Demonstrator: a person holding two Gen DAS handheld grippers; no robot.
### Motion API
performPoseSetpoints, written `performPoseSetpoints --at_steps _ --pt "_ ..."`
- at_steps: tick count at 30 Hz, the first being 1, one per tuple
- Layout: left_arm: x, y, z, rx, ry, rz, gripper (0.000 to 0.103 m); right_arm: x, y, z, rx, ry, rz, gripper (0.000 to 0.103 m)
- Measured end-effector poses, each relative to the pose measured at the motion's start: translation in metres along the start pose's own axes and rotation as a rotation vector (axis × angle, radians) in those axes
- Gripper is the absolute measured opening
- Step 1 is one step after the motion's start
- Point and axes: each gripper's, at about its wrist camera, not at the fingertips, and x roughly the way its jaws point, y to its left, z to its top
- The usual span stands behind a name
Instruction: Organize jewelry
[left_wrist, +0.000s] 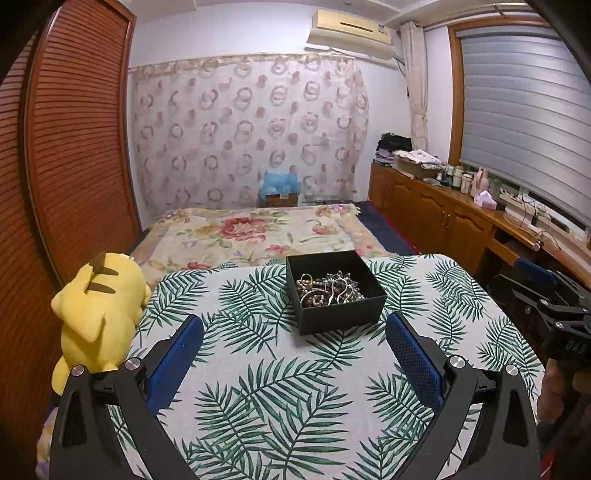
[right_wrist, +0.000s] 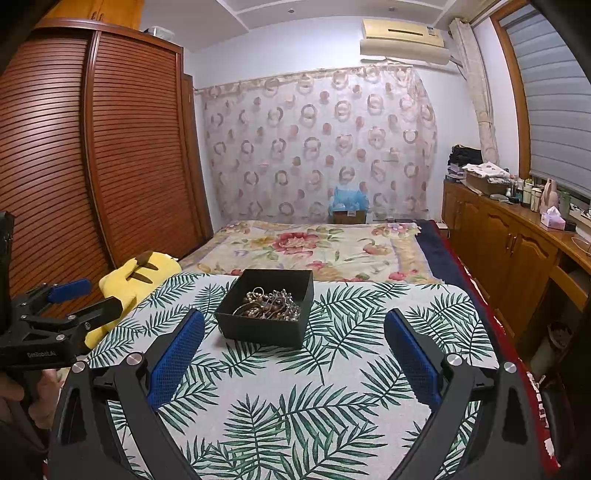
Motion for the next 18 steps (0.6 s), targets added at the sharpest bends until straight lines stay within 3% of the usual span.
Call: performPoseSetpoints --at_steps 18 --pt "-0.0038 -0.0016 0.0012 -0.001 -0.006 0.001 0.095 0.0014 0.0022 -0.0001 -0.001 0.001 0.001 0.099"
